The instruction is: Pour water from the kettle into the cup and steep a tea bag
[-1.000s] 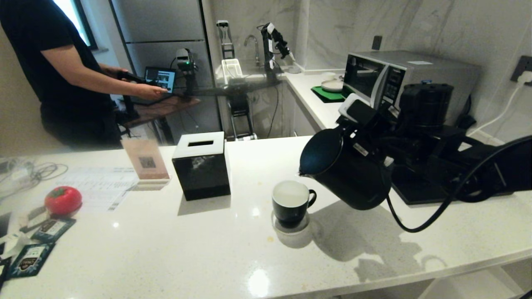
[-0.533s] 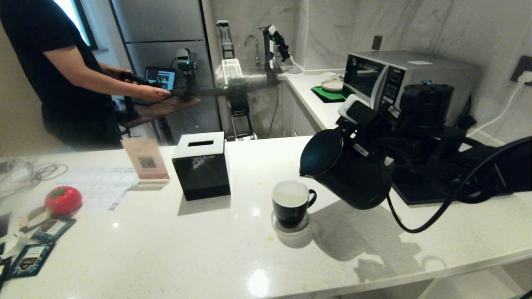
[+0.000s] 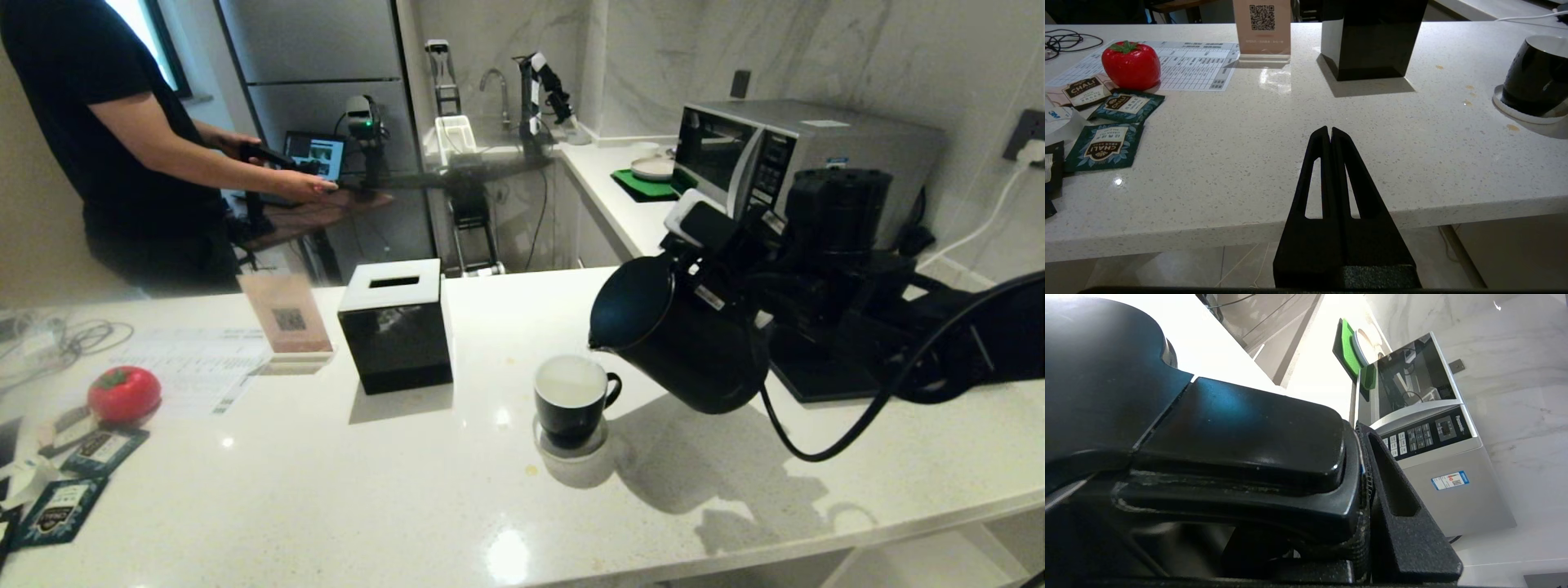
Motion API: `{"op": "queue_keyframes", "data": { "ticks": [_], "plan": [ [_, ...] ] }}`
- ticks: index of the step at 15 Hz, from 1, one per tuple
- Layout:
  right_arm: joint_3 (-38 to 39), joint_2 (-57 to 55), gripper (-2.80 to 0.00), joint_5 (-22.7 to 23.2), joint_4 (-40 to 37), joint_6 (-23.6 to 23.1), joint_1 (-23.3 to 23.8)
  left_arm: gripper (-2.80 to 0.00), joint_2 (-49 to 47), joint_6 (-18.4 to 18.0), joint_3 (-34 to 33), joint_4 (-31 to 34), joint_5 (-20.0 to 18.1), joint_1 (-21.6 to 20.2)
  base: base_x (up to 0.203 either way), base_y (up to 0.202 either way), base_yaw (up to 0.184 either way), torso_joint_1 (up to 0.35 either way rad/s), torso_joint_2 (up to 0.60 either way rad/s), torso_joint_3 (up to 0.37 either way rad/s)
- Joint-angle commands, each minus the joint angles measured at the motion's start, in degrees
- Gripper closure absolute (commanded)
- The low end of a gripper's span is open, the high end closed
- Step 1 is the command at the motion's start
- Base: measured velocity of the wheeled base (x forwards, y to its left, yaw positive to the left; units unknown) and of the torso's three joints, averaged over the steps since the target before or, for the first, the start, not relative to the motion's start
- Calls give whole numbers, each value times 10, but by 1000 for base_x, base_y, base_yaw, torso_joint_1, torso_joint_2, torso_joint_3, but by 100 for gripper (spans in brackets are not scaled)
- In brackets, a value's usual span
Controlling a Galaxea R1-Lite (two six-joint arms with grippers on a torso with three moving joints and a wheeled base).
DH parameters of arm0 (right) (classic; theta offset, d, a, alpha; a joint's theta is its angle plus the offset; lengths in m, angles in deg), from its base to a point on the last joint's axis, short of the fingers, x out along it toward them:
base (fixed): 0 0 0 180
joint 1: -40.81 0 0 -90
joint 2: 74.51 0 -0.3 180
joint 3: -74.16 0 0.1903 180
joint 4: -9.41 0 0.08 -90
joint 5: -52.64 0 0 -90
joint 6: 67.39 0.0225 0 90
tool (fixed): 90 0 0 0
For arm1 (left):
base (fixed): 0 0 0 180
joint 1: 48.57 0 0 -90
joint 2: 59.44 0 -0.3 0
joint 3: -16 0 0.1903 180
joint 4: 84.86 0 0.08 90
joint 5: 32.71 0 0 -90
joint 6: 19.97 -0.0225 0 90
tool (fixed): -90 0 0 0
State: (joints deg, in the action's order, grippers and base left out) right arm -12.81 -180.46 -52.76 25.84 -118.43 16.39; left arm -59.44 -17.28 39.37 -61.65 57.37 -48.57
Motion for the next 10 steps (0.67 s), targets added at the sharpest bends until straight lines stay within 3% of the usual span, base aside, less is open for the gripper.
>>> {"op": "queue_keyframes", "data": {
  "ticks": [1, 10],
  "plan": [
    [10, 3, 0, -1, 10, -7, 0, 0, -1, 0, 0, 0, 0, 0, 0, 0, 0, 0, 0, 0],
    [29, 15, 0, 3, 20, -26, -1, 0, -1, 0, 0, 0, 0, 0, 0, 0, 0, 0, 0, 0]
  ]
}}
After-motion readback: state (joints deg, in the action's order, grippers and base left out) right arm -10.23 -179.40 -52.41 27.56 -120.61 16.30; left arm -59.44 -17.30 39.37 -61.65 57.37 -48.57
